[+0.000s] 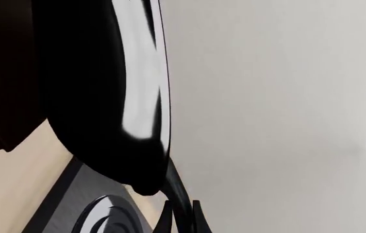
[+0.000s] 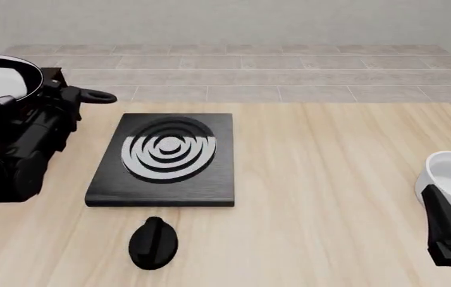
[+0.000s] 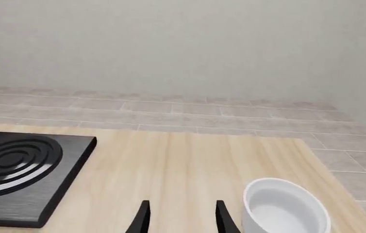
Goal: Put the frying pan on top of the cabinet.
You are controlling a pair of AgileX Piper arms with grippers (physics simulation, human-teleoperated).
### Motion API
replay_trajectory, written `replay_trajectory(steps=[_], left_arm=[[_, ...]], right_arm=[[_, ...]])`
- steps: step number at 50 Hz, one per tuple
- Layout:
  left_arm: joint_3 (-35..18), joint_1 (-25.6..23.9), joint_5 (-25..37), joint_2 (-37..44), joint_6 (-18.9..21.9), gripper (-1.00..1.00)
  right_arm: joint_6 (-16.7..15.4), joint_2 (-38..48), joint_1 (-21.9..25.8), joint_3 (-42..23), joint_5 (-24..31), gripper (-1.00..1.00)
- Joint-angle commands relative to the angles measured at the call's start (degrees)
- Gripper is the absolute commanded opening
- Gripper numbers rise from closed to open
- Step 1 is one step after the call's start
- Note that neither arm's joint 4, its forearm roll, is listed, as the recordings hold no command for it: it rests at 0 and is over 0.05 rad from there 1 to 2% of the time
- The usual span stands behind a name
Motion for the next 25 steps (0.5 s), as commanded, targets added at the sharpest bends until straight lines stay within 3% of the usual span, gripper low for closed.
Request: replay_trajectory(steps=[1,25], left_arm=[[-4.3,1.6,-2.1,4.4,-0.1,-1.00],[-9.4,3.7,-3.5,11.2,-1.4,-1.00]], right_arm=[[-0.1,0.6,0.0,0.3,-0.8,1.00],[-0.4,1.6,0.1,0.5,-1.7,1.00]])
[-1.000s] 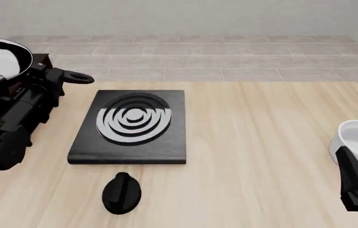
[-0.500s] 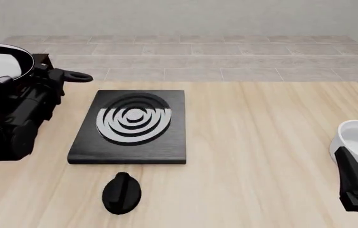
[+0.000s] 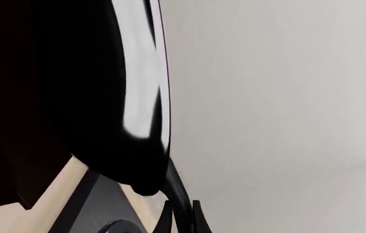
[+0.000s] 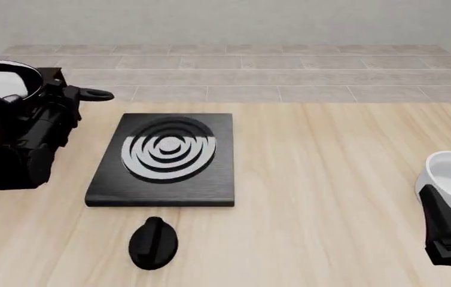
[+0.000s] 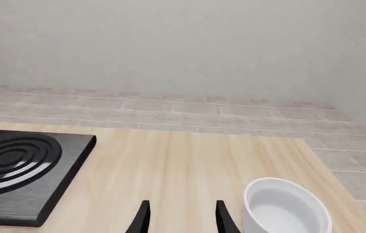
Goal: Put the frying pan on top of the cabinet.
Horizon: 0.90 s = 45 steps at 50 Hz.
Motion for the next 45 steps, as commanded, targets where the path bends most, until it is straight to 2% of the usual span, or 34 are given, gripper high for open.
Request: replay_trajectory(steps=[1,21,38,39,45], left_arm=[[-2.9,0.8,-2.1,2.7,-0.4,-1.00],[-5.2,3.1,-3.6,8.3,-3.3,-1.00],[-4.6,3.3,-3.3,7.6,-2.5,-1.00],[-4.5,3.3,-3.0,7.1,-2.2,1.00],[-3.7,3.4,-2.8,5.9,-1.6,1.00]], right_arm=[[-0.2,0.2,0.1,-0.1,0.0,1.00],[-0.3,0.8,0.2,-0.4,-0.3,1.00],[-0.1,0.6,0.2,-0.2,-0.3,1.00],[-0.2,0.4,0.2,-0.2,-0.2,1.00],[-0.2,0.4,0.2,0.5,-0.9,1.00]])
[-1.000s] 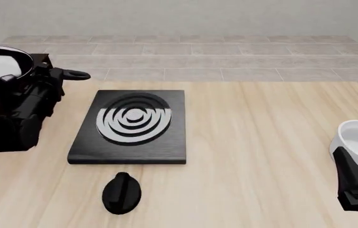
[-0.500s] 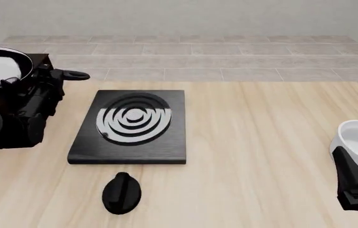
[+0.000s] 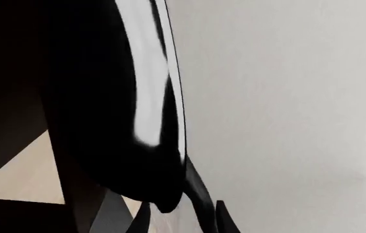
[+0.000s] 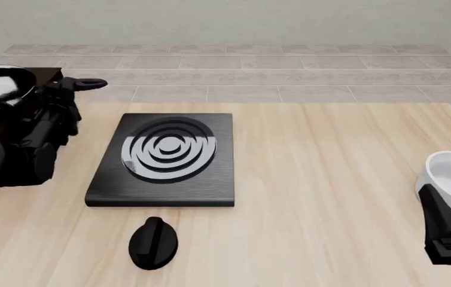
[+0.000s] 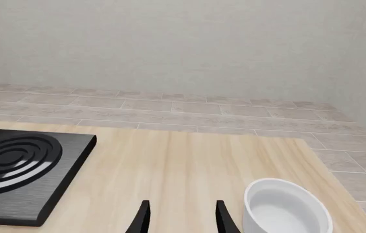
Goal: Put the frying pan on top of the cabinet.
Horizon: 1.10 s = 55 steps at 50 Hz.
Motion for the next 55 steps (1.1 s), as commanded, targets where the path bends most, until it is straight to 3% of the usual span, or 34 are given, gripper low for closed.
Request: replay_trajectory(steps=[1,15,37,40,41,44,55], left_arm=[[0.9,0.7,0.6,-1.3,1.1,1.00],[2.5,1.0,1.3,-3.8,2.5,1.00],[9.0,0.3,3.8,-14.8,5.1,1.00],[9.5,1.2,6.7,-17.7,7.3,1.00],[10.4,1.5,9.2,-21.7,9.7,1.00],[12.0,0.7,12.2,-24.6,10.7,1.00],[18.2,0.1,15.8,-32.5,10.2,1.00]], right_arm=[[-0.1,-0.2,0.1,0.7,-0.7,1.00],[-0.1,-0.6,0.2,0.3,0.2,1.00],[-0.2,-1.1,0.4,0.3,0.5,1.00],[-0.2,-1.1,0.4,0.2,0.6,1.00],[-0.2,-1.0,0.4,0.2,0.5,1.00],[-0.2,-1.0,0.4,0.2,0.4,1.00],[-0.4,-1.2,0.5,-0.3,1.1,1.00]])
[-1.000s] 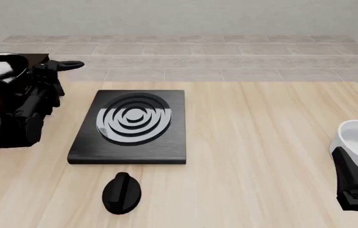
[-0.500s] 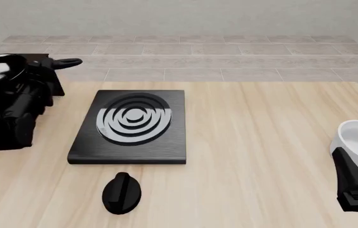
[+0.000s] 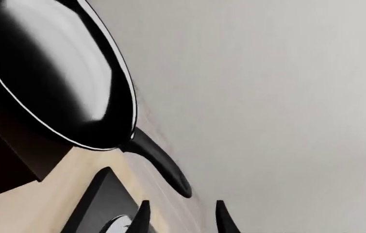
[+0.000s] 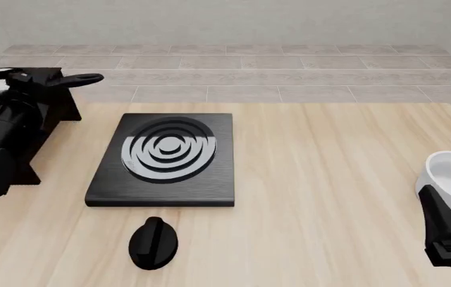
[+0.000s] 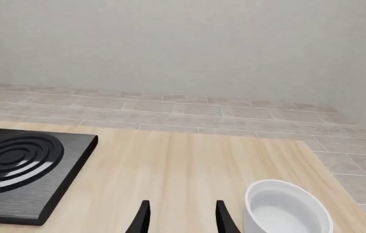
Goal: Put the frying pan on top of the cabinet.
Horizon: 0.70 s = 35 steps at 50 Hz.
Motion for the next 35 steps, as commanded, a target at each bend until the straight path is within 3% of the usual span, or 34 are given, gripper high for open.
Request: replay_trajectory(steps=[1,14,19,35], left_arm=[[6.8,-1.2,5.7,-10.9,1.3,1.00],[16.7,-1.3,8.2,-22.0,0.6,1.00],[20.0,-1.6,11.9,-28.9,0.7,1.00],[26.4,-0.6,33.6,-54.5,4.4,1.00]], right_arm=[[-0.2,-0.4,0.1,-0.3,0.5,1.00],[-0.2,-1.3,0.1,-0.2,1.2,1.00],[-0.3,-1.6,0.1,-0.5,1.7,1.00],[-0.4,-3.4,0.2,0.7,2.0,1.00]])
